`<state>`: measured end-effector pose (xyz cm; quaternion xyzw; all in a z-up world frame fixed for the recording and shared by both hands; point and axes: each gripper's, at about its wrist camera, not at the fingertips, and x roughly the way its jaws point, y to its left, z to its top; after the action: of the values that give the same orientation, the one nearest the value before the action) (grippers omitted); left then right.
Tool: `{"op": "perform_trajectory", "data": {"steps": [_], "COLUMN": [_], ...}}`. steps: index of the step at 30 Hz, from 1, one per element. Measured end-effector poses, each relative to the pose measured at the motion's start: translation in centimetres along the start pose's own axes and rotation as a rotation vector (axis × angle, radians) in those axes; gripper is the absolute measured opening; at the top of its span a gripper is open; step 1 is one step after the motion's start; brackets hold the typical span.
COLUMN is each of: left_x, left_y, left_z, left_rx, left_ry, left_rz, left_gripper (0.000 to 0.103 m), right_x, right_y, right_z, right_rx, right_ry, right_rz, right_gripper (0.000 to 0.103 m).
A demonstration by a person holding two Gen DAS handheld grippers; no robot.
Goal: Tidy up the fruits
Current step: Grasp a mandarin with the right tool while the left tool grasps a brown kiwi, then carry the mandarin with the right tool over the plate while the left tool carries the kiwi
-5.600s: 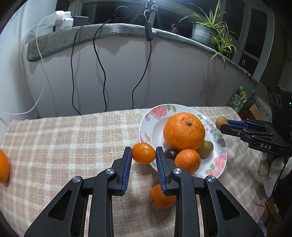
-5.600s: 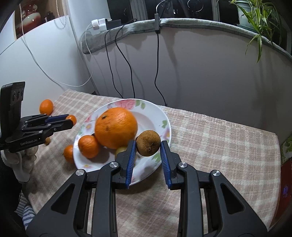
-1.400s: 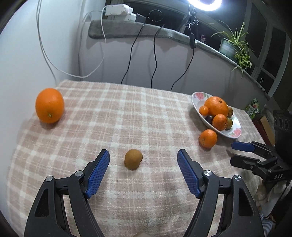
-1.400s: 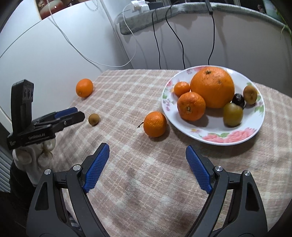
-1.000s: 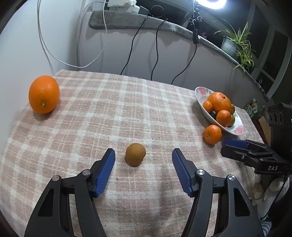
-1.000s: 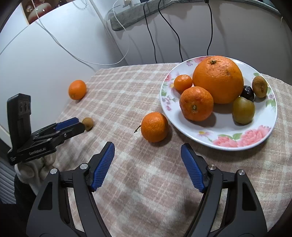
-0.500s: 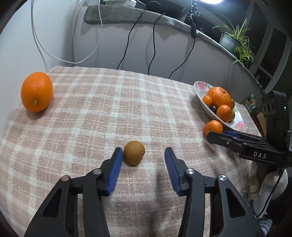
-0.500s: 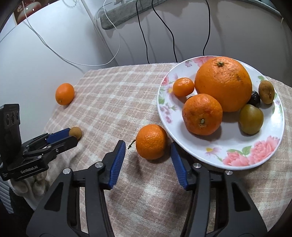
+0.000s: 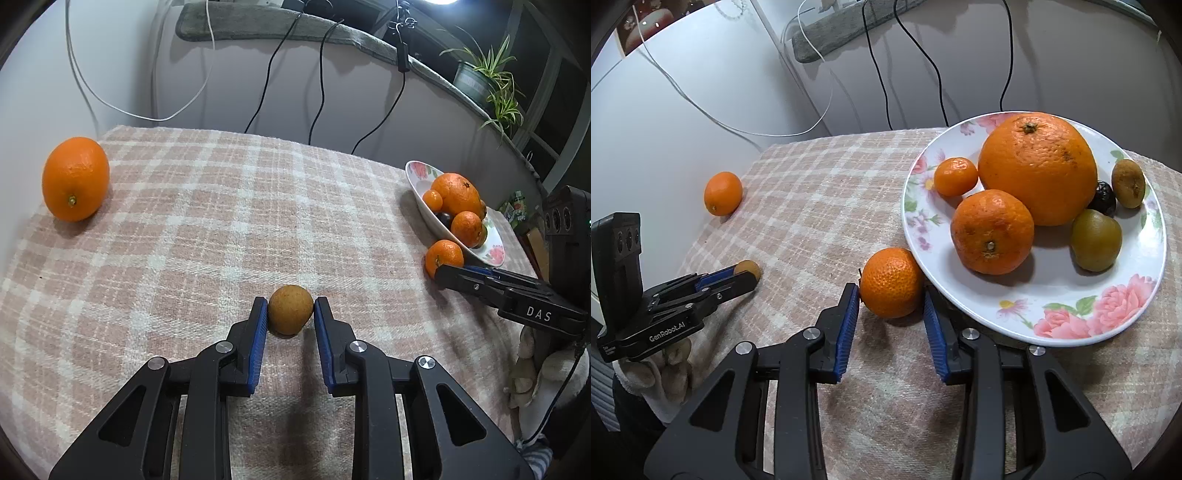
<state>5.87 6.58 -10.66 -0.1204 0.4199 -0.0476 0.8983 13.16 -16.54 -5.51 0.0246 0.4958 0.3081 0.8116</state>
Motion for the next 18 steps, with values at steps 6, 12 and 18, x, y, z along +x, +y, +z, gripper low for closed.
{"op": "perform_trajectory", "data": {"steps": [6, 12, 18], "left_x": [-0.4, -1.0, -1.6], "left_y": [0.1, 0.0, -0.9], "left_z": [0.0, 0.2, 0.5], "left_rx": [-0.013, -0.022, -0.016], "left_ry": [-0.012, -0.029, -0.045], "left_rz": [-0.004, -0.012, -0.029], "left_gripper": [0.024, 0.024, 0.024], "right_x": [-0.2, -0.8, -1.9], "right_y": [0.5, 0.9, 0.7], "right_z": [-0.2, -0.3, -0.6], "right_rx": [-0.013, -0.028, -0.027], "right_ry": [0.001, -0.008, -0.021], "right_rz": [0.023, 0.045, 0.064], "right_gripper": [0.036, 0.036, 0.036]}}
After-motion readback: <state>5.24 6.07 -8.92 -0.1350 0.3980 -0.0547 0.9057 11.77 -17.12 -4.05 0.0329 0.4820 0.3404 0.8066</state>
